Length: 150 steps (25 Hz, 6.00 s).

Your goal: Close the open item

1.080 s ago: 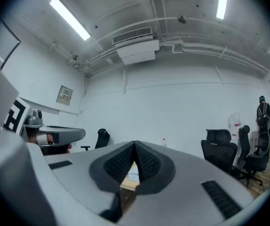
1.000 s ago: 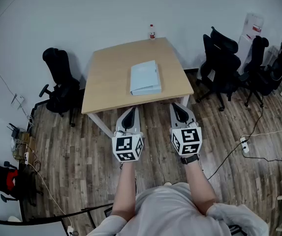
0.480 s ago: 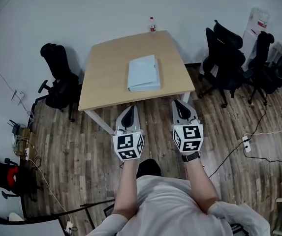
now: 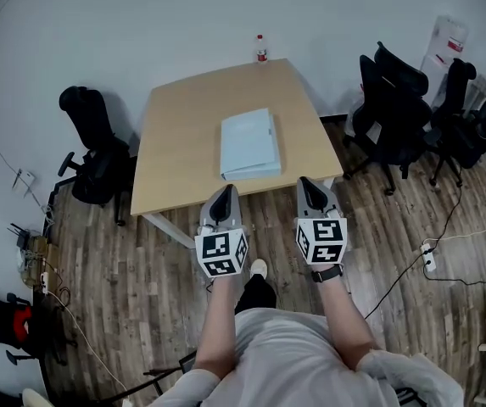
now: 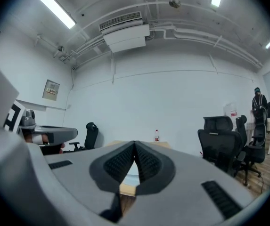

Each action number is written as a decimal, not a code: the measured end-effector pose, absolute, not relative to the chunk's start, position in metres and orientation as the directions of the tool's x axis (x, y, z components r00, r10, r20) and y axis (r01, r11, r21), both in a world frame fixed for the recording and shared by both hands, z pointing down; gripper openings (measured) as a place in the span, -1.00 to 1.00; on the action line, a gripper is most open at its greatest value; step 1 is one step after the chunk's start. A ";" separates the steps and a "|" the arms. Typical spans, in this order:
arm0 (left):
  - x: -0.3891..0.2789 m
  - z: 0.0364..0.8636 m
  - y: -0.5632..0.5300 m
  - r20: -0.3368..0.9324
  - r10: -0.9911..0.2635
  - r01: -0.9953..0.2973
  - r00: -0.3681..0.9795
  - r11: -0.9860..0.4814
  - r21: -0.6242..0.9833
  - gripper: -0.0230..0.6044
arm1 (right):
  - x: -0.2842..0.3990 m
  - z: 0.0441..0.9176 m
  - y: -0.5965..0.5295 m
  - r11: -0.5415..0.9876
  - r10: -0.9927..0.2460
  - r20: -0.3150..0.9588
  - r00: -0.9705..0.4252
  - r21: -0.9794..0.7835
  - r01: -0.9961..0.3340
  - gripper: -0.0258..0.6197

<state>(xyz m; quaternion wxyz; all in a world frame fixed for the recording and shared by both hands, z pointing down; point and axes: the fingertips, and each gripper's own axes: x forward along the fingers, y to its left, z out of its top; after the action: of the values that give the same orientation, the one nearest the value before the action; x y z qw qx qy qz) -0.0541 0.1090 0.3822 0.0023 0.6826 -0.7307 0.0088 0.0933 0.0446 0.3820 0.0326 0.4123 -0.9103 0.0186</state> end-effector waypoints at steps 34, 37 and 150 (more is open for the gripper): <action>-0.197 0.434 -0.167 0.104 -0.972 -0.977 0.211 -0.206 0.053 -0.90 | -0.080 0.455 -0.198 0.550 -0.801 0.260 -0.539 -0.035 -0.834 -0.88; -0.191 0.457 -0.181 0.147 -0.963 -0.974 0.227 -0.221 0.054 -0.90 | -0.073 0.488 -0.209 0.545 -0.782 0.322 -0.533 -0.061 -0.836 -0.88; -0.168 0.614 -0.281 0.518 -0.784 -0.939 0.344 -0.280 0.200 -0.90 | -0.095 0.595 -0.275 0.632 -0.412 0.550 -0.727 -0.402 -0.663 -0.87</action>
<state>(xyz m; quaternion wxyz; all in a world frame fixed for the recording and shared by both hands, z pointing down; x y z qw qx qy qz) -0.1678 -0.2808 0.6141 0.2406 0.7836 -0.5496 0.1615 -0.0946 -0.2745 0.5947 0.2079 0.3058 -0.8790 0.3010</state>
